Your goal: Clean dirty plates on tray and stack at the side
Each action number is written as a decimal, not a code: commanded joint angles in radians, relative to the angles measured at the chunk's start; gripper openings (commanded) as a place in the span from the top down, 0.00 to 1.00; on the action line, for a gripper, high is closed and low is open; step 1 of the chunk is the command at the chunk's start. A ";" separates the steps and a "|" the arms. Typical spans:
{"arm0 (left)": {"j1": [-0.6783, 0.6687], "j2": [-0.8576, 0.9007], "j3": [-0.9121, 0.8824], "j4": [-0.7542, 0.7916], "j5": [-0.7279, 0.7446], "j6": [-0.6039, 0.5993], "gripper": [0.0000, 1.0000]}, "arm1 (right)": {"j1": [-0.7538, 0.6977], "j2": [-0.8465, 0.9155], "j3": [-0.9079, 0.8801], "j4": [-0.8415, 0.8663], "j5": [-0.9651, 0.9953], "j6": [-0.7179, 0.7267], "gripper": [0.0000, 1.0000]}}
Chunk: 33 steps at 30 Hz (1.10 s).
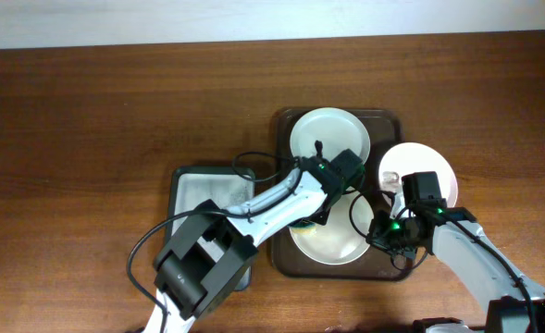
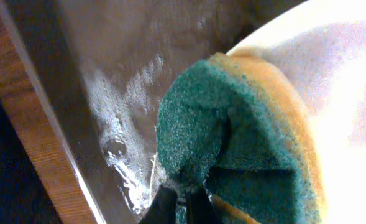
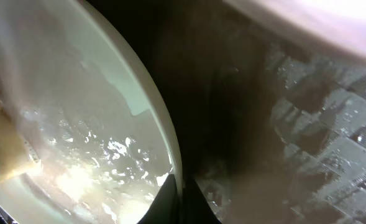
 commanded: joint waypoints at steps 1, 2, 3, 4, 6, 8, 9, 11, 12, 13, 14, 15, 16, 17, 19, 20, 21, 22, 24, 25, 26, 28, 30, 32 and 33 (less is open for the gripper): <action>0.056 0.028 0.125 -0.106 0.014 -0.005 1.00 | -0.014 0.004 -0.006 -0.034 0.117 -0.014 0.96; 0.063 0.023 0.169 -0.151 0.040 -0.005 1.00 | -0.014 0.004 -0.006 -0.036 0.117 -0.019 0.96; 0.076 0.011 0.211 -0.200 0.051 -0.005 1.00 | -0.014 0.004 -0.006 -0.037 0.117 -0.021 0.96; 0.105 -0.014 0.241 -0.252 0.058 -0.005 1.00 | -0.014 0.003 -0.006 -0.040 0.113 -0.037 0.96; 0.172 -0.079 0.251 -0.310 0.058 -0.005 1.00 | -0.014 0.003 -0.001 -0.054 0.108 -0.058 0.96; 0.275 -0.164 0.250 -0.367 0.067 0.019 1.00 | -0.014 -0.005 0.030 -0.093 0.105 -0.092 0.96; 0.313 -0.190 0.250 -0.378 0.093 0.063 1.00 | -0.014 -0.017 0.056 -0.124 0.106 -0.117 0.96; 0.423 -0.254 0.220 -0.385 0.215 0.187 1.00 | -0.004 -0.056 0.132 -0.206 0.119 -0.145 0.96; 0.462 -0.277 0.183 -0.375 0.257 0.232 1.00 | 0.009 -0.076 0.167 -0.243 0.139 -0.145 0.96; 0.487 -0.292 0.145 -0.363 0.285 0.261 1.00 | 0.021 -0.090 0.190 -0.269 0.161 -0.144 0.96; 0.521 -0.316 0.071 -0.329 0.336 0.301 1.00 | 0.043 -0.112 0.218 -0.299 0.190 -0.144 0.96; 0.557 -0.349 -0.045 -0.266 0.392 0.343 1.00 | 0.075 -0.137 0.251 -0.330 0.232 -0.143 0.96; 0.573 -0.370 -0.106 -0.230 0.402 0.353 1.00 | 0.096 -0.147 0.268 -0.347 0.261 -0.139 0.96; 0.592 -0.395 -0.180 -0.190 0.401 0.356 1.00 | 0.126 -0.158 0.290 -0.369 0.320 -0.117 0.96; 0.624 -0.434 -0.303 -0.106 0.401 0.356 1.00 | 0.187 -0.167 0.322 -0.401 0.439 -0.079 0.96; 0.637 -0.440 -0.348 -0.071 0.401 0.356 0.99 | 0.229 -0.167 0.344 -0.420 0.528 -0.050 0.96; 0.646 -0.439 -0.383 -0.039 0.402 0.356 0.99 | 0.271 -0.167 0.365 -0.438 0.621 -0.034 0.96; 0.649 -0.439 -0.409 -0.020 0.402 0.356 1.00 | 0.309 -0.167 0.387 -0.461 0.697 -0.034 0.96; 0.649 -0.439 -0.428 -0.009 0.402 0.356 1.00 | 0.395 -0.167 0.440 -0.516 0.828 -0.035 0.96; 0.649 -0.439 -0.428 -0.005 0.402 0.356 1.00 | 0.432 -0.167 0.461 -0.533 0.874 -0.035 0.96; 0.649 -0.440 -0.428 0.000 0.402 0.356 1.00 | 0.471 -0.167 0.480 -0.541 0.914 -0.035 0.96; 0.649 -0.439 -0.428 0.003 0.402 0.356 1.00 | 0.554 -0.167 0.499 -0.545 0.996 -0.063 0.96; 0.649 -0.439 -0.428 0.005 0.402 0.356 0.99 | 0.619 -0.167 0.499 -0.545 1.072 -0.092 0.96; 0.649 -0.439 -0.428 0.010 0.402 0.356 0.95 | 0.685 -0.167 0.500 -0.552 1.149 -0.091 0.96; 0.649 -0.439 -0.428 0.010 0.402 0.355 0.94 | 0.711 -0.167 0.500 -0.553 1.177 -0.091 0.96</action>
